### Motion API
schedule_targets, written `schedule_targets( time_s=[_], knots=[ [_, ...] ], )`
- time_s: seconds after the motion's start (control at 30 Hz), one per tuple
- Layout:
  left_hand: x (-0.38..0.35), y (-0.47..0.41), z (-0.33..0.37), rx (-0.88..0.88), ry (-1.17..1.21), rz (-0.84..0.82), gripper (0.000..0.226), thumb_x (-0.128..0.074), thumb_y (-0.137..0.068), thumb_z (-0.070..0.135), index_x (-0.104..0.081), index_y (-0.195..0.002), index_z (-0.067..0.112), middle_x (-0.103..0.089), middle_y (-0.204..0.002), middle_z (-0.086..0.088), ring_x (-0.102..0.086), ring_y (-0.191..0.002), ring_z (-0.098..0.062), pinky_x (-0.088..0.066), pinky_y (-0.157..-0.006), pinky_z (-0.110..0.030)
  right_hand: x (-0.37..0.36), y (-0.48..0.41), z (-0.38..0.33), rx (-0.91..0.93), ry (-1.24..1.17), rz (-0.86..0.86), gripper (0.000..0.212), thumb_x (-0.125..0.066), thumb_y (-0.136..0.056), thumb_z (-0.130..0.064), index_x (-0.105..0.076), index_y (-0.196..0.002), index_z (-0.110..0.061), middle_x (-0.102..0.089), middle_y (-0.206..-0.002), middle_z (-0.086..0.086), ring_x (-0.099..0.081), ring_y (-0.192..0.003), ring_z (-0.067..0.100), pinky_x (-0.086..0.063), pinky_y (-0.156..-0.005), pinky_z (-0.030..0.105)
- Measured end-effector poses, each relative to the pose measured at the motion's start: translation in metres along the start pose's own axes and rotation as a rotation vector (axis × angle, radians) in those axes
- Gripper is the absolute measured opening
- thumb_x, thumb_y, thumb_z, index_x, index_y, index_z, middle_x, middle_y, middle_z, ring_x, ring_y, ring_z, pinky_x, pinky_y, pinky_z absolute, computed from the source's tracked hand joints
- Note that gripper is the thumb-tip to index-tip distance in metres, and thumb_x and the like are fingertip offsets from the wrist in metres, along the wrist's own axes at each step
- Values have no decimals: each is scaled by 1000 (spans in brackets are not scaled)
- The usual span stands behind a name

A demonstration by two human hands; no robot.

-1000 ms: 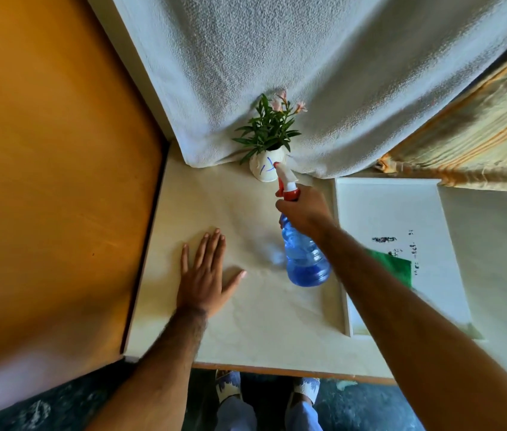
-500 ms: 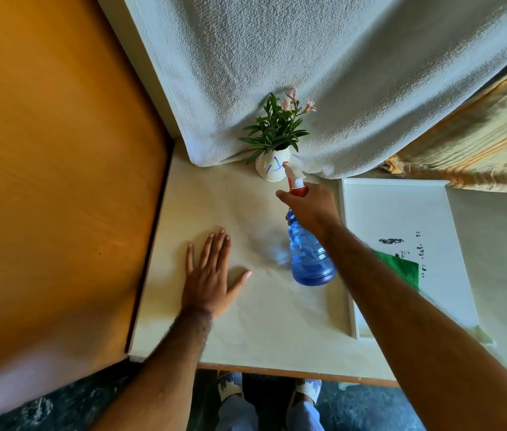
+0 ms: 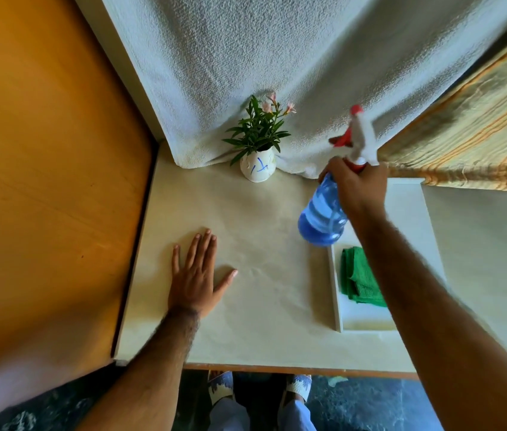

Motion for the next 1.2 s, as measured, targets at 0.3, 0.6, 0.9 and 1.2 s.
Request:
schedule_targets(
  time_s=[0.3, 0.6, 0.9, 1.2],
  knots=[
    [-1, 0, 1, -5, 2, -2, 96, -27, -96, 79, -16, -168, 16, -17, -177, -5, -20, -162, -24, -11, -131, -62, 65, -39, 7, 228, -29, 173, 29, -61, -75, -5, -71, -95, -24, -70, -76, -16, -64, -61, 20, -53, -61, 32],
    [2, 0, 2, 3, 3, -13, 96, -29, -95, 78, -20, -167, 14, -19, -176, -6, -20, -161, -24, -16, -130, -65, 75, -48, 63, 196, 24, 176, 8, -61, -81, -12, -58, -80, -19, -47, -57, -17, -44, -55, 6, -37, -55, 21],
    [-1, 0, 0, 3, -7, -19, 96, -27, -96, 78, -18, -167, 15, -18, -177, -5, -22, -162, -24, -15, -130, -64, 74, -38, 95, 68, 82, 103, 25, -72, -85, -37, -65, -102, -20, -65, -83, -11, -63, -80, 10, -52, -78, 31],
    [6, 2, 3, 5, 8, 35, 93, -37, -96, 74, -25, -166, 14, -23, -176, -5, -26, -161, -24, -16, -129, -64, 72, 91, 126, 465, 848, -362, 93, -67, -77, -76, -49, -140, -10, -46, -141, 10, -42, -135, 28, -42, -113, 46]
  ],
)
Point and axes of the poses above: each hand's wrist, its own y-axis away from the middle knuckle, its own x-axis out of the back of the hand, z = x × y, the point moved 10 cm from there along -y, towards the middle knuckle
